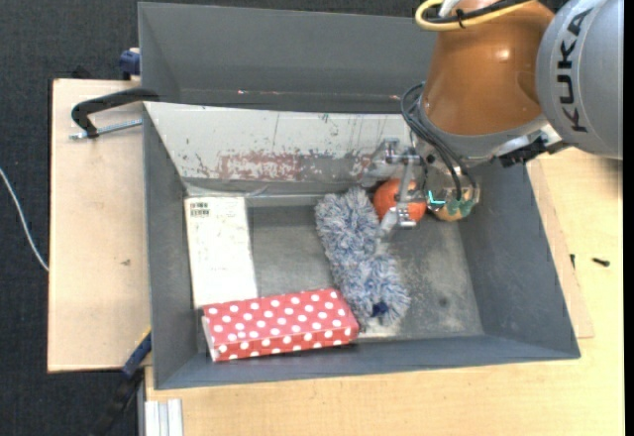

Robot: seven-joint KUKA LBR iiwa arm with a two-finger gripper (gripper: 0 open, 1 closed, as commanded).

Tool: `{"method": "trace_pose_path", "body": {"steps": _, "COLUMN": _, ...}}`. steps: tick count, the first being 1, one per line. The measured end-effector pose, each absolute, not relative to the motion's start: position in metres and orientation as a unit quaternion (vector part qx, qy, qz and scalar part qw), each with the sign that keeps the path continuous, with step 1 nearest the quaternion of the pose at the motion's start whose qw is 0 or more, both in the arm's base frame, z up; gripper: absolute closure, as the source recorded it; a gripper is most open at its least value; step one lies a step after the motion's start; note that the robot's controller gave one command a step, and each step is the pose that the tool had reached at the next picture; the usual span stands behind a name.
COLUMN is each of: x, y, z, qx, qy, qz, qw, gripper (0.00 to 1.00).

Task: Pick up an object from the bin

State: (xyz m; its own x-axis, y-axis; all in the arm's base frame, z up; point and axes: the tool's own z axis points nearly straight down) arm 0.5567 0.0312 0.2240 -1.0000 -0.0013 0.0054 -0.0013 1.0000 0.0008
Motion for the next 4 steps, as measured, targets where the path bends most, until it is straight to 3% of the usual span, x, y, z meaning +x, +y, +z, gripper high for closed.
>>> {"method": "trace_pose_path", "body": {"steps": 1, "x": 0.558, "y": 0.031, "z": 0.228, "qx": 0.0, "qy": -1.0, "qz": -0.001, "qw": -0.001, "gripper": 0.0}}
{"method": "trace_pose_path", "body": {"steps": 2, "x": 0.551, "y": 0.049, "z": 0.182, "qx": 0.033, "qy": -0.999, "qz": 0.0, "qw": -0.003, "gripper": 0.0}}
{"method": "trace_pose_path", "body": {"steps": 3, "x": 0.569, "y": 0.029, "z": 0.144, "qx": 0.0, "qy": -1.0, "qz": -0.001, "qw": -0.001, "gripper": 0.0}}
{"method": "trace_pose_path", "body": {"steps": 4, "x": 0.565, "y": 0.017, "z": 0.097, "qx": -0.056, "qy": -0.998, "qz": -0.002, "qw": -0.005, "gripper": 1.0}}
